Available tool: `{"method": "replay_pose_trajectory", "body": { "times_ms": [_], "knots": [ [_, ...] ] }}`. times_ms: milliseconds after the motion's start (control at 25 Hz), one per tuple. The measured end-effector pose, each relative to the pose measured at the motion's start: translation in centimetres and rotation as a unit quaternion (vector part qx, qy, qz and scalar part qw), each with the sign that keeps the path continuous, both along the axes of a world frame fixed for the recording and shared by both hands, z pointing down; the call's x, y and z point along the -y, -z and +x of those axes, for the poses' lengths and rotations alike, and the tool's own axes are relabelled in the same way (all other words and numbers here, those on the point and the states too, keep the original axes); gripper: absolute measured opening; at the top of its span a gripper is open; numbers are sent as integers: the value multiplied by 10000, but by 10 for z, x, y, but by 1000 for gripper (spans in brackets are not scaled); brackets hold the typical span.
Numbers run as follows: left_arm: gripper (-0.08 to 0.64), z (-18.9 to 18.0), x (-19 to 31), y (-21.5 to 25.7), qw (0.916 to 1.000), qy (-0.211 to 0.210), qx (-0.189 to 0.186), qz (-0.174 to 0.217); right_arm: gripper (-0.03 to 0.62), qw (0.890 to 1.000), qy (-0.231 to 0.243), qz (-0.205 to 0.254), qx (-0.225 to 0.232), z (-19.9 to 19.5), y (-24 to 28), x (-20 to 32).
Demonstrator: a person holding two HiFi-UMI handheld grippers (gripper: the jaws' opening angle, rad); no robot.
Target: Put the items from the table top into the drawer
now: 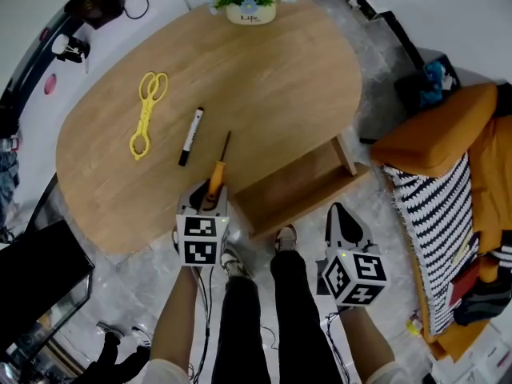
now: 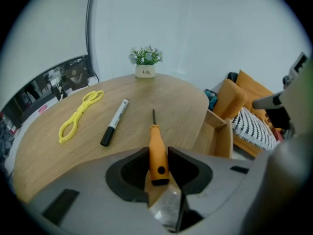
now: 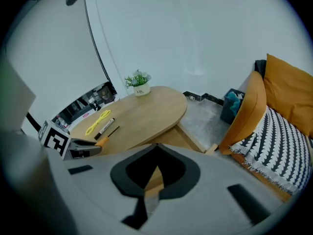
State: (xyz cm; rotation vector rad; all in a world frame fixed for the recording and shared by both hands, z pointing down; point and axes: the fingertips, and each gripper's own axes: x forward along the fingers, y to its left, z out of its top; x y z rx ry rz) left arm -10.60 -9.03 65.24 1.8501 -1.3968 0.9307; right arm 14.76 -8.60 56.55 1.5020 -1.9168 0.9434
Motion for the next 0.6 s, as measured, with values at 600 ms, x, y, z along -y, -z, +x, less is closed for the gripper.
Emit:
{"method": "replay_pose_trajectory", "body": {
  "times_ms": [600],
  "knots": [
    [115,148,-26,23,9732,-2250,-293,362,-8,9958,-908,93,41,68,16,-47]
  ]
}}
